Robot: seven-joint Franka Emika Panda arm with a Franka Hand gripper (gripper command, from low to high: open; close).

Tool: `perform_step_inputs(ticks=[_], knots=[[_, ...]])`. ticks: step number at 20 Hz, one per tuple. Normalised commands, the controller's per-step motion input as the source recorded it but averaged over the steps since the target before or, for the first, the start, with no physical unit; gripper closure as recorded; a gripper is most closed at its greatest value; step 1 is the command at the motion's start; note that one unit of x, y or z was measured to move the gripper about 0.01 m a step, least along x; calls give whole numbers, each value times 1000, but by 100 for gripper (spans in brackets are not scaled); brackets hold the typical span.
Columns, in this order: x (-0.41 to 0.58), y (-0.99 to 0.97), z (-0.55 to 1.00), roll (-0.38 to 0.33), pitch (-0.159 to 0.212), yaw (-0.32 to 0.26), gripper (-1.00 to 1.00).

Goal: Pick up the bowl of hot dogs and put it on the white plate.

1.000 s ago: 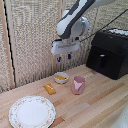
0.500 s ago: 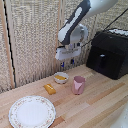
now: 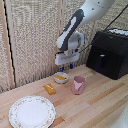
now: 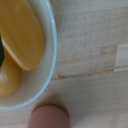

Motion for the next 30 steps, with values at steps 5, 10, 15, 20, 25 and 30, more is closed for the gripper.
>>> perform_step_inputs(ticks=[5,10,15,20,25,30], knots=[[329,-26,-298,-68,23,17,-100],[271,-47,-214,-22,6,27,100],[94,-35,-106,0,1,19,100],[-39,0,-10,0,-6,0,100],[-86,0,47,0,-69,0,100],[-183,-9,203,11,-82,-4,100]])
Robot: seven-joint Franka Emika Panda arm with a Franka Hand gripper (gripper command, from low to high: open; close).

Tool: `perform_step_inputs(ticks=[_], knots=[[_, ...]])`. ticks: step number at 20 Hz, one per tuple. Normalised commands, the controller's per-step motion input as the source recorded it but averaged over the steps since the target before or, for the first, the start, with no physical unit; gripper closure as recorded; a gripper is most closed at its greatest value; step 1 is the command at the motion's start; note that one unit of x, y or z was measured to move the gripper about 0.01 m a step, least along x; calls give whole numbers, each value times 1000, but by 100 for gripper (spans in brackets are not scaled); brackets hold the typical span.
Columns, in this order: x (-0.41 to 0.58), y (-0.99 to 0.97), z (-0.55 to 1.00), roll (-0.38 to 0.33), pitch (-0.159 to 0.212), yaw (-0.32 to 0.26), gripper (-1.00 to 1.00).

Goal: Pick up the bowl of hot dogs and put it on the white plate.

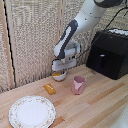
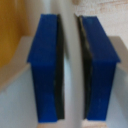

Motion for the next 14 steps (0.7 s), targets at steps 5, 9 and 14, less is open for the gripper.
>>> perform_step_inputs(ticks=[5,9,14], knots=[[-113,-115,443,97,-45,0,100],[-33,-116,675,129,-46,22,100],[0,-6,834,118,-28,29,100]])
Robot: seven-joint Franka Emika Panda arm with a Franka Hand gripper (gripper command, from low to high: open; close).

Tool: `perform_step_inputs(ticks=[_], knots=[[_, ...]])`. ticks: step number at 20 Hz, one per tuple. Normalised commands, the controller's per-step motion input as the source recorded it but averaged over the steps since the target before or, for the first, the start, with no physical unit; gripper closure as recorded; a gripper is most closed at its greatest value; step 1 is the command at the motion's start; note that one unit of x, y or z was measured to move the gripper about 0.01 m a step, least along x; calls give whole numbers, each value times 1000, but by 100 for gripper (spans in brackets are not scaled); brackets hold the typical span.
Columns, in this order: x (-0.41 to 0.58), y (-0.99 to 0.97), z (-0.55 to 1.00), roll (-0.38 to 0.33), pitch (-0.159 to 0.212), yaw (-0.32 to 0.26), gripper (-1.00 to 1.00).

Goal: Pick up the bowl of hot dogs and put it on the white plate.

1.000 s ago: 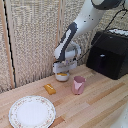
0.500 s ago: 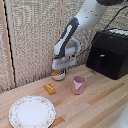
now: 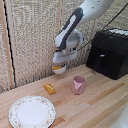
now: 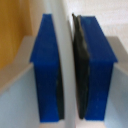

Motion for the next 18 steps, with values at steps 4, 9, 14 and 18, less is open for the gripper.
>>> perform_step_inputs(ticks=[4,9,14,18], knots=[[-7,111,865,96,-43,20,100],[-238,343,873,66,-67,3,100],[-461,549,759,45,-93,0,100],[-590,686,597,59,-45,0,100]])
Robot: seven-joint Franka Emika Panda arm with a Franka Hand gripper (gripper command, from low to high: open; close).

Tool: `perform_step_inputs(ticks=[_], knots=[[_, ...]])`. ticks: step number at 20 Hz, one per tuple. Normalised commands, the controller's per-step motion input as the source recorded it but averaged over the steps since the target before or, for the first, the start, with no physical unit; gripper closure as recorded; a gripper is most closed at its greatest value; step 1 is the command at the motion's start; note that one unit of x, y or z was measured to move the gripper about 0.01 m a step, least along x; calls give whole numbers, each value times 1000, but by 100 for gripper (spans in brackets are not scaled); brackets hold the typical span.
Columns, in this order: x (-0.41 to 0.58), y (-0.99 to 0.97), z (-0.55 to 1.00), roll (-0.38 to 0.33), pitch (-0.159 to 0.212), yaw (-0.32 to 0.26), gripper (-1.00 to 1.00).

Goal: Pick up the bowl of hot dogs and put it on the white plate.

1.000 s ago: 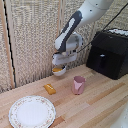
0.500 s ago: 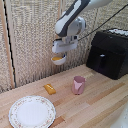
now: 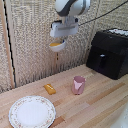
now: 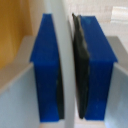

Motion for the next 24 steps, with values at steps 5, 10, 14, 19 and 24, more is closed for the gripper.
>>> perform_step_inputs(ticks=[5,10,14,19,24], knots=[[-569,701,324,43,-33,8,100],[-458,695,-28,25,-15,38,100],[-364,702,-241,13,-12,56,100],[-333,690,-279,26,-6,66,100],[-303,658,-403,29,-25,80,100]])
